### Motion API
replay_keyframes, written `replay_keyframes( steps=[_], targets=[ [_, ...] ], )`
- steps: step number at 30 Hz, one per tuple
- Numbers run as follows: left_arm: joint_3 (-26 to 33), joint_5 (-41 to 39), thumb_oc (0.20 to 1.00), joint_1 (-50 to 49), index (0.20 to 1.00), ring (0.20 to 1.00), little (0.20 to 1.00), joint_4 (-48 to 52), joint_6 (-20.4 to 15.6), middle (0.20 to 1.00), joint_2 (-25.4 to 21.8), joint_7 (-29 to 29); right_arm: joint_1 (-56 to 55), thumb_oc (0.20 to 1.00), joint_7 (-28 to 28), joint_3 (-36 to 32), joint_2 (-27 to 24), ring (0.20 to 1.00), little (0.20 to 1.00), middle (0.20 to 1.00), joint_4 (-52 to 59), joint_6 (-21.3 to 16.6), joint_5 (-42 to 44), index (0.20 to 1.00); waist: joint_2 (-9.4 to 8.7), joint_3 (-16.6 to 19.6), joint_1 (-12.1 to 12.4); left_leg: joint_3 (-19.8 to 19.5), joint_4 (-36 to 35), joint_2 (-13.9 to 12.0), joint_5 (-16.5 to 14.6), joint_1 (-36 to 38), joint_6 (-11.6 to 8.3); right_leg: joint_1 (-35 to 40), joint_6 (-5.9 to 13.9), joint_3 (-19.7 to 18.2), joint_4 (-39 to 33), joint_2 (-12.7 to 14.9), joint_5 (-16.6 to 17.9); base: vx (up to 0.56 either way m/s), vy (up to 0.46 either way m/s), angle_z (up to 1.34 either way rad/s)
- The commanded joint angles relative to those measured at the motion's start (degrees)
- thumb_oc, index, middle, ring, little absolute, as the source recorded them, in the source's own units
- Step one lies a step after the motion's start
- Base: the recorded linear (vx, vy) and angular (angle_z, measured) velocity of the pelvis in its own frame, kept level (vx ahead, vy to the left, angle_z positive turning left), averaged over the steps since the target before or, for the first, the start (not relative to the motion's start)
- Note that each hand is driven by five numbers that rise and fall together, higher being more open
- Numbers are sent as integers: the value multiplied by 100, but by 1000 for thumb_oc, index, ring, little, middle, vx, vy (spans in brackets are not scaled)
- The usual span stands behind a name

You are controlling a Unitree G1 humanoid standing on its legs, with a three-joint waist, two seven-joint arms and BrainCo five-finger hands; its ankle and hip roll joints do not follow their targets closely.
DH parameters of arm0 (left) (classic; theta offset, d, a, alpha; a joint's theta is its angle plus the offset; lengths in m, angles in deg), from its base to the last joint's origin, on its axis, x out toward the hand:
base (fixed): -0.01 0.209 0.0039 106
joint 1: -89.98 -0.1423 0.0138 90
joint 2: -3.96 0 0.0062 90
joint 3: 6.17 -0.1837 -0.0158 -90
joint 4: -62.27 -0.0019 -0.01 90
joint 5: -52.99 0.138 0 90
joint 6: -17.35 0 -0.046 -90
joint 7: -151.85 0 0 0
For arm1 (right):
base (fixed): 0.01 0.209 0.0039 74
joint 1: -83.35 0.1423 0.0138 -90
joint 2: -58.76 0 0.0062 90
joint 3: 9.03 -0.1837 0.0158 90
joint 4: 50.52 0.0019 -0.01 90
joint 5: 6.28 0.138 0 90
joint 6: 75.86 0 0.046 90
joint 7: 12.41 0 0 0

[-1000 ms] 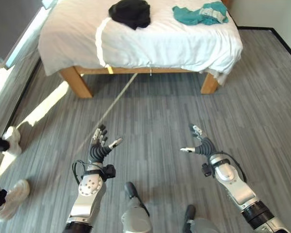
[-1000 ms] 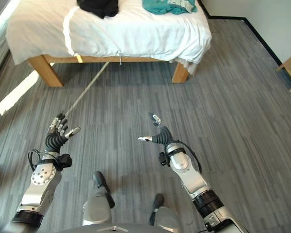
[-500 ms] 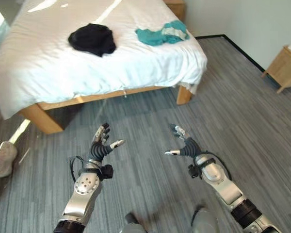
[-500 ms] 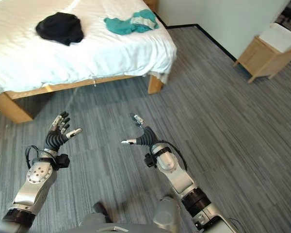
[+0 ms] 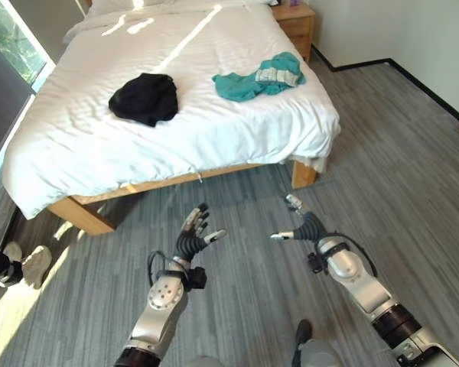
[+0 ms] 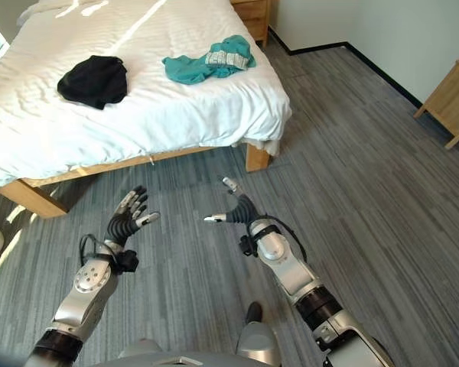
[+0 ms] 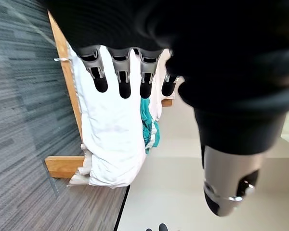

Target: Pick up bed clothes into laundry basket.

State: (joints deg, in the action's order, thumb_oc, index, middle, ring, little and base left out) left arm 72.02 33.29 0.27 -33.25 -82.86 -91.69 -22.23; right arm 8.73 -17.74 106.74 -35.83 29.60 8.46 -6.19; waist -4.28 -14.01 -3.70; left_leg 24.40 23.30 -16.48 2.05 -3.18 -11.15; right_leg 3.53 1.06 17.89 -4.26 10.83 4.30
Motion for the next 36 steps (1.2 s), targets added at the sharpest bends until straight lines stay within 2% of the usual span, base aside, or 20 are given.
replay_keyframes(
  steps=[1, 2, 3, 4, 7, 9, 12, 13, 14, 15, 16, 17, 20, 21, 24, 25, 26, 27, 28, 36],
  targets=[
    [266, 207, 1000, -46, 1000, 1000, 1000, 466, -254, 1000, -462, 43, -4, 1000, 103, 172, 192, 1000, 1000, 1000, 298, -298, -24, 1000, 118, -180, 212, 400, -1005, 50, -309, -280, 422, 331, 556, 168, -74, -133, -562, 292, 194, -63],
    [267, 209, 1000, -57, 1000, 1000, 1000, 465, -255, 1000, -450, 43, -11, 1000, 105, 181, 186, 1000, 1000, 1000, 293, -302, -27, 1000, 116, -167, 226, 446, -1207, 98, -215, -175, 405, 334, 555, 148, -74, -128, -564, 449, 316, -50],
    [369, 196, 1000, -137, 1000, 1000, 1000, 445, -254, 1000, -453, 91, -59, 1000, 138, 218, 218, 1000, 1000, 1000, 259, -310, -15, 1000, 245, -152, 333, 528, -2099, -66, 215, -189, 349, 539, 614, 104, -74, -152, -705, 438, 243, -48],
    [386, 188, 1000, -154, 1000, 1000, 1000, 479, -268, 1000, -461, 109, -65, 1000, 135, 233, 207, 1000, 1000, 1000, 253, -305, -15, 1000, 267, -148, 361, 608, -2428, -168, 362, -159, 302, 639, 618, 144, -74, -100, -783, 425, 252, -43],
    [418, 149, 1000, -212, 1000, 1000, 1000, 552, -261, 1000, -494, 116, -143, 1000, 162, 243, 194, 1000, 1000, 1000, 317, -306, 53, 1000, 284, -176, 482, 436, -2462, -242, 499, -401, 290, 941, 599, 49, -74, -185, -939, 345, 112, -36],
    [418, 178, 1000, -370, 1000, 1000, 1000, 607, -208, 1000, -565, 56, -133, 1000, 266, 390, 257, 1000, 1000, 1000, 272, -290, -59, 1000, 451, -17, 475, 389, -2830, -132, 595, -59, 326, 1099, 646, -18, -74, -297, -1028, 444, 220, -45],
    [367, 261, 1000, -327, 1000, 1000, 1000, 590, -166, 1000, -585, 92, -109, 1000, 246, 429, 351, 1000, 1000, 1000, 213, -314, -86, 1000, 369, 44, 458, 493, -2830, 10, 613, 118, 396, 1353, 621, -11, -27, -278, -925, 305, 159, -17],
    [361, 301, 1000, -278, 1000, 1000, 1000, 573, -150, 1000, -631, 123, -56, 1000, 245, 468, 398, 1000, 1000, 1000, 214, -330, -108, 1000, 337, 16, 462, 622, -2830, 65, 514, 260, 498, 1230, 659, 10, 585, -189, -935, 204, 161, 8],
    [354, 255, 1000, -198, 1000, 1000, 1000, 574, -171, 1000, -722, 207, 62, 1000, 268, 516, 503, 1000, 1000, 1000, 256, -323, -108, 1000, 297, -112, 358, 706, -2830, 171, 278, 591, 647, 638, 868, 3, 1872, 220, -575, 245, 232, 3],
    [366, 183, 1000, -133, 1000, 1000, 1000, 573, -223, 1000, -759, 255, 131, 1000, 245, 513, 541, 1000, 1000, 1000, 258, -332, -88, 1000, 314, -194, 316, 766, -2830, 175, 206, 687, 710, 254, 965, -85, 2553, 407, -280, 242, 231, -15],
    [367, 123, 1000, -94, 1000, 1000, 1000, 569, -269, 1000, -743, 346, 127, 1000, 186, 493, 595, 1000, 1000, 1000, 295, -333, -67, 1000, 340, -264, 233, 798, -2830, 162, 122, 751, 749, -132, 1002, -197, 3028, 497, -55, 154, 182, -9],
    [361, 104, 1000, -80, 1000, 1000, 1000, 562, -276, 1000, -725, 359, 107, 1000, 155, 466, 623, 1000, 1000, 1000, 303, -343, -59, 1000, 372, -291, 159, 804, -2830, 165, 41, 820, 761, -310, 984, -227, 3140, 530, -12, 212, 136, -1],
    [389, 35, 1000, -86, 1000, 1000, 1000, 530, -284, 1000, -676, 333, 29, 1000, 126, 399, 614, 1000, 1000, 1000, 370, -354, -8, 1000, 358, -243, 33, 811, -2830, 325, -180, 964, 751, -535, 882, -139, 2796, 681, -149, 270, 39, 5],
    [398, -25, 1000, -141, 1000, 1000, 1000, 591, -305, 1000, -653, 285, -13, 1000, 117, 353, 581, 1000, 1000, 1000, 435, -363, 23, 1000, 329, -213, -63, 704, -2830, 470, -357, 1110, 713, -654, 824, -127, 2198, 715, -317, 332, -28, 19],
    [341, -111, 1000, -180, 1000, 1000, 1000, 622, -318, 1000, -520, 285, -89, 1000, 89, 353, 570, 1000, 1000, 1000, 484, -396, 96, 1000, 247, -137, -246, 260, -2830, 698, -649, 1275, 657, -800, 778, -649, 851, 342, -284, 375, -27, 26],
    [329, -118, 1000, -176, 1000, 1000, 1000, 607, -319, 1000, -482, 275, -106, 1000, 101, 364, 584, 1000, 1000, 1000, 482, -392, 125, 1000, 219, -116, -278, 135, -2830, 768, -688, 1295, 653, -920, 796, -851, 634, 238, -171, 243, 1, 98],
    [327, -117, 1000, -181, 1000, 1000, 1000, 607, -319, 1000, -478, 274, -110, 1000, 102, 366, 582, 1000, 1000, 1000, 478, -394, 127, 1000, 231, -108, -286, 127, -2830, 766, -712, 1300, 657, -892, 810, -839, 597, 235, -163, 289, 1, 134],
    [303, -105, 1000, -241, 1000, 1000, 1000, 600, -345, 1000, -452, 217, -182, 1000, 90, 377, 600, 1000, 1000, 1000, 492, -379, 175, 1000, 225, -86, -341, -85, -2830, 885, -846, 1403, 706, -1001, 867, -1154, 531, 84, -76, 275, 5, 115],
    [260, -18, 1000, -245, 1000, 1000, 1000, 610, -382, 1000, -435, 155, -204, 1000, 44, 364, 564, 1000, 1000, 1000, 484, -381, 83, 1000, 205, -27, -331, -168, -2830, 995, -901, 1421, 756, -812, 861, -1184, 356, 100, -15, 265, 0, 62],
    [394, 218, 1000, -208, 1000, 1000, 1000, 698, -445, 1000, -388, 409, -118, 1000, -248, 203, 459, 1000, 1000, 1000, 243, -266, -566, 1000, 260, 206, -227, -313, -2830, 1026, -939, 1556, 746, -233, 809, -618, 97, 61, -20, 151, -19, 28]
  ],
)
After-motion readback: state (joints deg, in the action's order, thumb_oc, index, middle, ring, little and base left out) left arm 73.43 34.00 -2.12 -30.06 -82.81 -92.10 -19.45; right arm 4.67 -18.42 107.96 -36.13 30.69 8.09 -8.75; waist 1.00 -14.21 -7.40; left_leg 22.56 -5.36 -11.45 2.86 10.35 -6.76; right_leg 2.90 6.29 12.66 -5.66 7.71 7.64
